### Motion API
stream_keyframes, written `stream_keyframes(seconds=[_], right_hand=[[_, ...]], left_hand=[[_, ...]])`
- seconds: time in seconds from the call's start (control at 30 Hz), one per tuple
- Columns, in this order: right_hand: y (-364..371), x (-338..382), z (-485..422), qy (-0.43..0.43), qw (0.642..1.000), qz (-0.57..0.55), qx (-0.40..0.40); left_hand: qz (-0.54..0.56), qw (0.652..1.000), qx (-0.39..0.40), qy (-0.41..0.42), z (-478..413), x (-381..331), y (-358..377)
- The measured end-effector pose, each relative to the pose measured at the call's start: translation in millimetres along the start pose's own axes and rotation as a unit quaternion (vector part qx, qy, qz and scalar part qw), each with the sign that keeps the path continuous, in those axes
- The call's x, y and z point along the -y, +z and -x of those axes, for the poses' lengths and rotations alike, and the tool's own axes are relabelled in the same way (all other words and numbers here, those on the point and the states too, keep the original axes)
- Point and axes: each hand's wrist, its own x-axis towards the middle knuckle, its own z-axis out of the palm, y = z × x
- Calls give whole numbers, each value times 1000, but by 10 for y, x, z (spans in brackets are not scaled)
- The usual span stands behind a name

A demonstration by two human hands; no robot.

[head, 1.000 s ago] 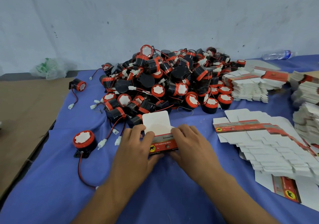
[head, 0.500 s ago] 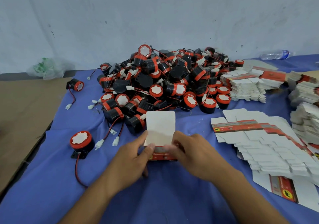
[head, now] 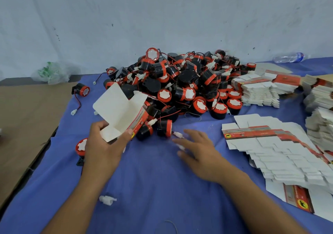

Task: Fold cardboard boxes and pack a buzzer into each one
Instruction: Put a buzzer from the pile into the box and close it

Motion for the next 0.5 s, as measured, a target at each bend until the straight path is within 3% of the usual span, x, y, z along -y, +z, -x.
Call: stream_keyframes(seconds=[0.07, 0.33, 0.43, 0.5], right_hand=[[36, 36, -1, -29, 999, 33, 12], [36, 163, -19, -111, 992, -29, -47], [-37, 217, -28, -26, 981, -183, -61], [-191, 259, -51, 56, 905, -407, -107]], left_hand=[[4, 1000, 0, -7, 11, 14, 34], [-2, 1000, 20, 20, 60, 31, 109], [6, 999, 1, 32, 53, 47, 89], [11, 999, 3, 43, 53, 49, 75]])
